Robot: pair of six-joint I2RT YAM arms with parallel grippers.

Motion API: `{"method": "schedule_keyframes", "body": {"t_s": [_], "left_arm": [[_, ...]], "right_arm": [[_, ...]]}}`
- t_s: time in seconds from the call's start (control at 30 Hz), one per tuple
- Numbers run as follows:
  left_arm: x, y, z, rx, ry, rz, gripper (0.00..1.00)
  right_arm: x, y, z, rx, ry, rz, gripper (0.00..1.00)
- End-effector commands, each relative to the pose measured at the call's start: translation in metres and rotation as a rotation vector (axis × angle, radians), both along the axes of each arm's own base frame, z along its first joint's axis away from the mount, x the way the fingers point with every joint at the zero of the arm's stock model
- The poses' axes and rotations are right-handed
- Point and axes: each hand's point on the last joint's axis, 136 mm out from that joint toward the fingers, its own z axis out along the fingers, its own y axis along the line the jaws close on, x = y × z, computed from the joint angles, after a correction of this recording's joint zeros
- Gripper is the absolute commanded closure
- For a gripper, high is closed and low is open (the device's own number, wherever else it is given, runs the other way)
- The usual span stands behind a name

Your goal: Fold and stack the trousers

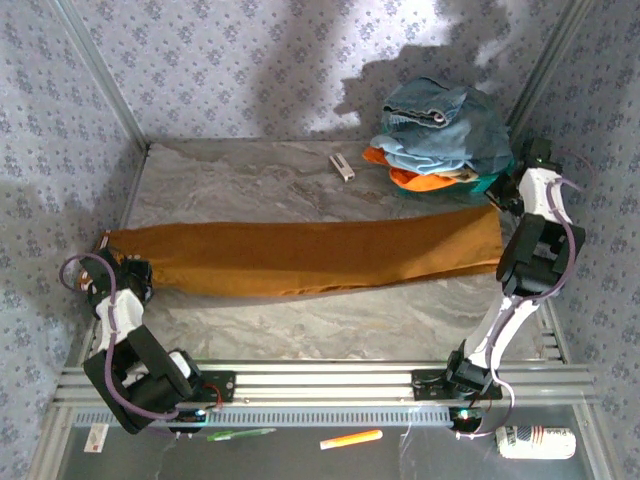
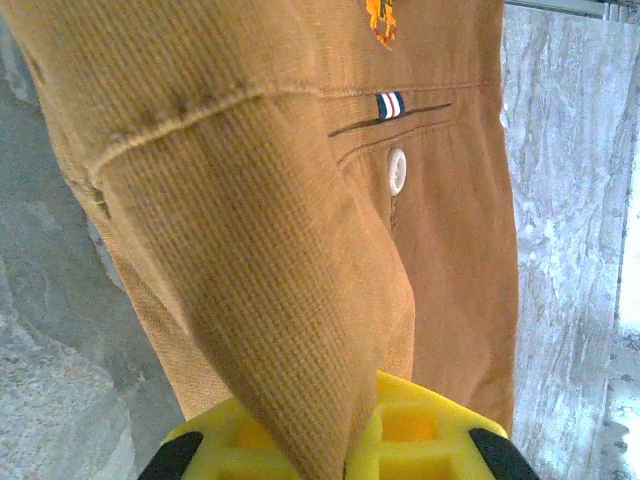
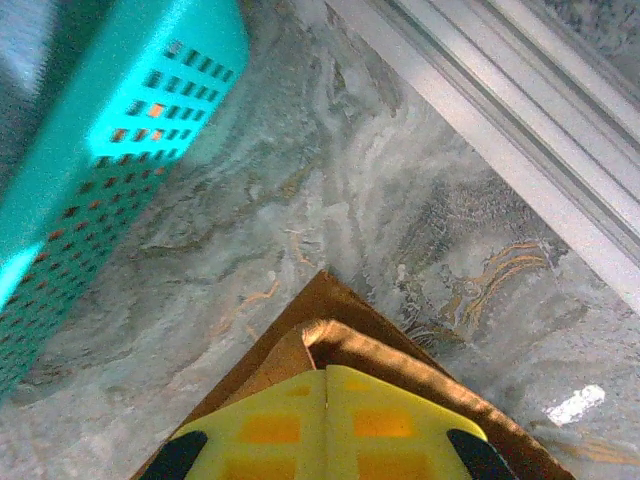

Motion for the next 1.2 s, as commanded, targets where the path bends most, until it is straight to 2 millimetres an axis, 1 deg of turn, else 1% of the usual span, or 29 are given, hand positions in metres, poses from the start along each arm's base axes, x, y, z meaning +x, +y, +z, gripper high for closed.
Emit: {"method": "schedule_keyframes", "body": {"t_s": [0.0,0.07,0.1,0.17,0.23,0.3,0.4,0.43,0.47,0.5,0.53,0.57,0.6,0.63,0.67,0.73,0.77,0.8,0.83,0.87,0.9,0.93,0.97,1.0,1.03,1.07,1.1,1.13,1.17], "left_arm": [[0.004,0.001,0.012,0.024,-0.034,-0.008,1.00],[0.004,0.001,0.013,0.024,-0.035,-0.006,1.00],[0.004,0.000,0.012,0.022,-0.034,-0.008,1.00],[0.005,0.000,0.013,0.020,-0.034,-0.010,1.00],[0.005,-0.001,0.013,0.019,-0.032,-0.010,1.00],[0.005,-0.001,0.014,0.020,-0.032,-0.014,1.00],[0.006,-0.002,0.015,0.022,-0.034,-0.019,1.00],[0.006,-0.003,0.016,0.021,-0.034,-0.020,1.00],[0.006,-0.004,0.016,0.022,-0.036,-0.023,1.00],[0.007,-0.004,0.016,0.021,-0.037,-0.022,1.00],[0.007,-0.004,0.016,0.021,-0.037,-0.019,1.00],[0.009,-0.005,0.016,0.022,-0.040,-0.020,1.00],[0.010,-0.006,0.017,0.022,-0.042,-0.021,1.00],[0.010,-0.006,0.018,0.023,-0.041,-0.023,1.00],[0.010,-0.006,0.019,0.025,-0.037,-0.025,1.00],[0.011,-0.006,0.021,0.030,-0.031,-0.028,1.00],[0.011,-0.006,0.021,0.032,-0.030,-0.027,1.00],[0.011,-0.005,0.021,0.033,-0.028,-0.025,1.00],[0.011,-0.005,0.020,0.035,-0.023,-0.026,1.00],[0.010,-0.005,0.017,0.035,-0.012,-0.025,1.00],[0.010,-0.005,0.014,0.032,0.001,-0.029,0.98],[0.009,-0.005,0.010,0.026,0.015,-0.032,0.91],[0.008,-0.007,0.005,0.012,0.028,-0.035,0.82],[0.007,-0.009,0.001,-0.004,0.033,-0.035,0.70],[0.006,-0.012,-0.001,-0.021,0.036,-0.036,0.53],[0.006,-0.015,-0.001,-0.034,0.032,-0.042,0.42],[0.006,-0.016,0.003,-0.037,0.028,-0.042,0.35],[0.004,-0.016,0.009,-0.030,0.024,-0.040,0.28],[0.002,-0.015,0.018,-0.017,0.022,-0.034,0.23]], "right_arm": [[0.001,-0.010,-0.007,-0.020,0.024,-0.040,1.00],[-0.004,-0.017,-0.011,-0.041,0.066,-0.069,1.00],[-0.006,-0.018,-0.016,-0.034,0.089,-0.075,0.97],[-0.013,-0.019,-0.029,-0.022,0.162,-0.093,0.68],[-0.023,-0.019,-0.034,-0.027,0.206,-0.120,0.60],[-0.032,-0.020,-0.028,-0.050,0.204,-0.151,0.54],[-0.038,-0.014,-0.003,-0.083,0.140,-0.158,0.48],[-0.041,-0.008,0.007,-0.089,0.121,-0.152,0.48],[-0.040,0.004,0.014,-0.079,0.091,-0.131,0.48],[-0.039,0.019,0.016,-0.062,0.063,-0.098,0.48],[-0.039,0.040,0.015,-0.043,0.045,-0.057,0.49],[-0.039,0.064,0.009,-0.017,0.037,-0.004,0.50],[-0.039,0.084,0.002,0.009,0.036,0.039,0.53],[-0.042,0.107,-0.012,0.049,0.053,0.078,0.57],[-0.043,0.131,-0.025,0.107,0.066,0.130,0.64],[-0.050,0.159,-0.051,0.172,0.120,0.197,0.76],[-0.054,0.165,-0.065,0.184,0.150,0.208,0.79],[-0.058,0.164,-0.075,0.183,0.179,0.202,0.81],[-0.064,0.159,-0.086,0.191,0.211,0.182,0.83],[-0.066,0.153,-0.092,0.206,0.216,0.164,0.84],[-0.069,0.147,-0.096,0.215,0.214,0.142,0.84],[-0.072,0.139,-0.099,0.224,0.215,0.114,0.83],[-0.071,0.133,-0.100,0.243,0.206,0.096,0.81],[-0.084,0.132,-0.109,0.263,0.239,0.080,0.77],[-0.087,0.129,-0.110,0.273,0.243,0.068,0.73],[-0.087,0.129,-0.109,0.280,0.234,0.071,0.71],[-0.087,0.129,-0.107,0.282,0.226,0.076,0.70],[-0.086,0.130,-0.103,0.280,0.216,0.083,0.68],[-0.084,0.130,-0.097,0.279,0.204,0.089,0.67]]}}
